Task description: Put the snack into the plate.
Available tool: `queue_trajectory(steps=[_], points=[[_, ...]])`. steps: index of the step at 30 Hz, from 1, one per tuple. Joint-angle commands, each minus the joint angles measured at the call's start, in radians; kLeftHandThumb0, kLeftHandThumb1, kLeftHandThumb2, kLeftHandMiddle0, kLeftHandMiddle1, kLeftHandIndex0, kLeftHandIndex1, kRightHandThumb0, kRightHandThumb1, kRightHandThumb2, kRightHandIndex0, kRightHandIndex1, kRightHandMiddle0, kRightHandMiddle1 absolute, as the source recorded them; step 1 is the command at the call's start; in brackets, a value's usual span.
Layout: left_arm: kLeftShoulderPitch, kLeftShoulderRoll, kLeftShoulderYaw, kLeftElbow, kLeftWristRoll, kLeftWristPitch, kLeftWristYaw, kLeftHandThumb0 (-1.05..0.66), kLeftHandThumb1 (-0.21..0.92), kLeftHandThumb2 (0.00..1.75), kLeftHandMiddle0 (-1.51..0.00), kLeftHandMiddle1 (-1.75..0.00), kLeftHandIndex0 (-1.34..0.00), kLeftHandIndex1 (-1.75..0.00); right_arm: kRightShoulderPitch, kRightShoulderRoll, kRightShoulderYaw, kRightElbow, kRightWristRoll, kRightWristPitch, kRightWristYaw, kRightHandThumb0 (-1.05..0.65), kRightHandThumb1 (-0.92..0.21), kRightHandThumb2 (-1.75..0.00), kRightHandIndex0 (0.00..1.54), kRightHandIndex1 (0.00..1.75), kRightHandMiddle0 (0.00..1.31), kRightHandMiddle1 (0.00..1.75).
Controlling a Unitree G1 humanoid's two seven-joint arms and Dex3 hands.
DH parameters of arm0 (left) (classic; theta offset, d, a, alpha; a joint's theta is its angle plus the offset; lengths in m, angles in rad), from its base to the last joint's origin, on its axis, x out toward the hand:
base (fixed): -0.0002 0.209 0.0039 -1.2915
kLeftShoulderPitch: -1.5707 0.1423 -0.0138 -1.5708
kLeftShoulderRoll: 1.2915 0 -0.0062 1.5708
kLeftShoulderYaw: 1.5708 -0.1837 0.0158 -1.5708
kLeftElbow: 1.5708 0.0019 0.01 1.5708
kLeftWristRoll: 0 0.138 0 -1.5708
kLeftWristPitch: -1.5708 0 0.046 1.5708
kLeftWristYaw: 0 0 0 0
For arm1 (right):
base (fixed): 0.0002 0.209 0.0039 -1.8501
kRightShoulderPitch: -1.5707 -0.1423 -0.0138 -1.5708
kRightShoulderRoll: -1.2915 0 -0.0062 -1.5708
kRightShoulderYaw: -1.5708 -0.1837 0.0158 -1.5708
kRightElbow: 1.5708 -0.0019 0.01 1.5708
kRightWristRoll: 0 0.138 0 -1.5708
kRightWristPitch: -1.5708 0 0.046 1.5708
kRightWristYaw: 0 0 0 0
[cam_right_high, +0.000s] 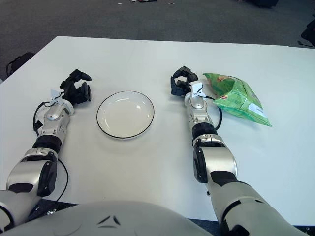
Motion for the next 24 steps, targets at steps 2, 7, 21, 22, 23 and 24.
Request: queue_trajectory(steps=[2, 7, 21, 22, 23, 24], points=[[0.076, -0.028, -0.010, 0.043, 0.008, 0.029, -0.008, -0.42, 0.51, 1.07, -1.17, -1.75, -0.46, -1.75, 0.086, -0.003, 0.063, 0.053, -0.084, 0.049, -0.061, -0.47, -0.36, -1.26, 1.11, 1.75, 0.58, 1.75], [0.075, -0.028, -0.012, 0.044, 0.011, 0.025, -0.008, -0.42, 0.51, 1.08, -1.18, -1.75, -0.46, -1.75, 0.090, -0.021, 0.138, 0.062, -0.186, 0.009, -0.182, -0.48, -0.33, -1.30, 1.20, 1.75, 0.60, 1.75], [0.072, -0.030, -0.011, 0.048, 0.011, 0.020, -0.014, -0.42, 0.51, 1.08, -1.19, -1.75, -0.46, -1.75, 0.100, -0.076, 0.312, 0.123, -0.414, -0.138, -0.461, -0.48, -0.34, -1.29, 1.26, 1.75, 0.60, 1.75], [0.073, -0.030, -0.011, 0.047, 0.012, 0.020, -0.012, -0.42, 0.51, 1.08, -1.19, -1.75, -0.46, -1.75, 0.099, -0.080, 0.322, 0.128, -0.425, -0.145, -0.476, -0.48, -0.34, -1.29, 1.26, 1.75, 0.60, 1.75], [0.073, -0.031, -0.012, 0.046, 0.013, 0.019, -0.010, -0.42, 0.51, 1.08, -1.19, -1.75, -0.46, -1.75, 0.098, -0.084, 0.331, 0.134, -0.436, -0.152, -0.492, -0.48, -0.34, -1.29, 1.26, 1.75, 0.60, 1.75], [0.073, -0.032, -0.013, 0.046, 0.014, 0.018, -0.008, -0.42, 0.51, 1.08, -1.19, -1.75, -0.46, -1.75, 0.097, -0.087, 0.337, 0.139, -0.444, -0.158, -0.503, -0.48, -0.34, -1.29, 1.26, 1.75, 0.60, 1.75]])
